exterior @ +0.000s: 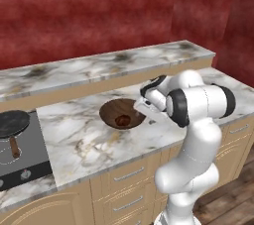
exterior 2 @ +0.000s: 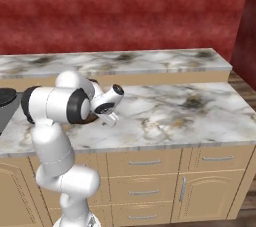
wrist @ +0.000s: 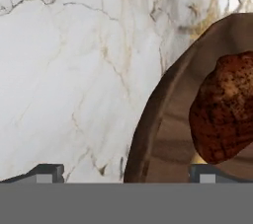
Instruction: Place one of the steaks on the plate and the other in the bowl. Then place the bowl in the fridge.
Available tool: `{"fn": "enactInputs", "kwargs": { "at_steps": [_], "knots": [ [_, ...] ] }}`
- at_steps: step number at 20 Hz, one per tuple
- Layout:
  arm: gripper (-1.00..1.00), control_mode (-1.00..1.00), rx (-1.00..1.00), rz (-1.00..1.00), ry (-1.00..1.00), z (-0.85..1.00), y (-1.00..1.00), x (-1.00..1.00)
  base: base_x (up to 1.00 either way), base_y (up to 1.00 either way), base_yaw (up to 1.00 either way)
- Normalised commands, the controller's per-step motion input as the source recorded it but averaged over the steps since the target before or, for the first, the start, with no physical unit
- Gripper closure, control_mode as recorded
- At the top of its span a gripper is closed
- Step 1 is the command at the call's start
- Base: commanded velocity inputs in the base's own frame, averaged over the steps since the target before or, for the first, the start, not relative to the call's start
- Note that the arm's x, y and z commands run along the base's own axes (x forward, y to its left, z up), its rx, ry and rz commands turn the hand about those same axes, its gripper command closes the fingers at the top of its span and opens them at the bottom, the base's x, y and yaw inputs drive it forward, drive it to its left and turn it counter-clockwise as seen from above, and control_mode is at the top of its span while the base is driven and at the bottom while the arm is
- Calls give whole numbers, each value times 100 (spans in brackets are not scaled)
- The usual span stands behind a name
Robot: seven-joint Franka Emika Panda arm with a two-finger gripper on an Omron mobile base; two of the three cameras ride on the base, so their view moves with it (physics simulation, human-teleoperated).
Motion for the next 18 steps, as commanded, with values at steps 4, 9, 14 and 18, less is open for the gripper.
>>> {"fn": "enactInputs", "kwargs": {
  "at_steps": [4,9,14,18],
  "knots": [
    [-100,-100,-2,-11,3,0,24,34,0,0,0],
    [-100,-100,-2,-15,9,0,10,36,0,0,0],
    [100,-100,0,-2,0,0,8,-1,0,0,0],
    [100,-100,-1,0,0,0,21,-14,0,0,0]
  ]
}}
